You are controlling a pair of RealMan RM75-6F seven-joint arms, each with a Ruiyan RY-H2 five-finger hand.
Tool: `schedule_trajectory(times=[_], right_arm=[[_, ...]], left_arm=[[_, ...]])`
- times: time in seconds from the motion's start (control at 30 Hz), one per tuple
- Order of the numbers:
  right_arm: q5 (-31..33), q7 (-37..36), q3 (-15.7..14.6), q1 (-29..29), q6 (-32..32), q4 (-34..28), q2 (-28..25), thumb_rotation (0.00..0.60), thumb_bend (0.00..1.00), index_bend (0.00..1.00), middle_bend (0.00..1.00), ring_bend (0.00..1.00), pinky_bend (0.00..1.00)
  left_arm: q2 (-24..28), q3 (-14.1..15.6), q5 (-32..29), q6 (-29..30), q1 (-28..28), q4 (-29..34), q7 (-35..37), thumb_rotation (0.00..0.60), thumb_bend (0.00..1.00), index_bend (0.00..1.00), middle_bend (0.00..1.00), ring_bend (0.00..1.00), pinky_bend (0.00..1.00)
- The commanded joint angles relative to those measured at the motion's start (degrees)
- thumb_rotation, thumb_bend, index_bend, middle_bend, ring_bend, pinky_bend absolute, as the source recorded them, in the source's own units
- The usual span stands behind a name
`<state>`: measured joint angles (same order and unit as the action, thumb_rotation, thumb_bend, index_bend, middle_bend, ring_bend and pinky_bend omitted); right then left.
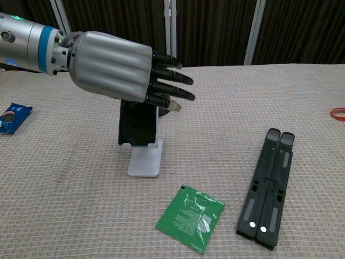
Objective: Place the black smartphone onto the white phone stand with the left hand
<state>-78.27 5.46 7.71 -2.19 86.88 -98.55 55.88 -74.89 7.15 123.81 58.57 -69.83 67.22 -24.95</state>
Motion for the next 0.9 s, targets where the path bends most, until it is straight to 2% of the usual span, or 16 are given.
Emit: schedule_trajectory(times=[0.03,0.1,0.23,0.33,0.47,0.6,0.7,0.83,0.9], right_arm=[[-0.48,-0.22,-0.19,0.03,0.03,-0.18,-0.07,0.6,0.0,0.0,0.0,0.0,0.0],[-0.91,-0.51,-0.44,0.08,-0.02,-0.29,-0.15,0.6,0.0,0.0,0.0,0.0,0.0],[-1.44,-0.96,-0.72,-0.02,-0.32,-0.23,-0.1,0.6,0.0,0.0,0.0,0.0,0.0],[-1.81,-1.27,-0.86,-0.21,-0.65,0.02,0.05,0.6,0.0,0.0,0.0,0.0,0.0],[-2.34,-1.54,-1.1,-0.38,-0.95,-0.06,0.09,0.6,0.0,0.0,0.0,0.0,0.0],[-3.05,-1.35,-1.21,-0.51,-0.78,-0.42,0.1,0.6,0.0,0.0,0.0,0.0,0.0],[-3.57,-0.83,-1.36,-0.51,-0.51,-0.53,0.18,0.6,0.0,0.0,0.0,0.0,0.0],[-4.22,-0.26,-1.67,-0.4,-0.17,-0.39,0.47,0.6,0.0,0.0,0.0,0.0,0.0],[-4.39,-0.29,-1.79,-0.3,-0.02,-0.28,0.52,0.6,0.0,0.0,0.0,0.0,0.0]], left_arm=[[1.5,-5.52,-8.46,11.29,6.9,4.0,2.49,0.6,0.0,0.11,0.0,0.0,0.12],[0.85,-8.15,-15.15,17.43,12.93,6.9,2.89,0.6,0.0,0.09,0.0,0.0,0.07],[1.08,-9.94,-27.32,21.06,22.14,15.54,2.22,0.6,0.0,0.05,0.0,0.0,0.0],[1.49,-9.04,-33.69,25.03,29.45,22.58,2.48,0.6,0.0,0.05,0.0,0.0,0.0],[2.82,-5.56,-39.47,27.52,37.42,29.26,3.31,0.6,0.0,0.02,0.0,0.0,0.0],[3.41,-2.41,-41.56,32.38,45.23,33.61,7.01,0.6,0.0,0.0,0.0,0.0,0.0],[3.55,-0.51,-42.29,35.53,49.91,34.63,6.37,0.6,0.0,0.0,0.0,0.0,0.0],[5.07,1.22,-43.21,36.05,53.65,36.09,6.03,0.6,0.0,0.0,0.0,0.0,0.0],[5.21,0.92,-42.72,36.04,54.46,35.35,6.47,0.6,0.0,0.0,0.0,0.0,0.0]])
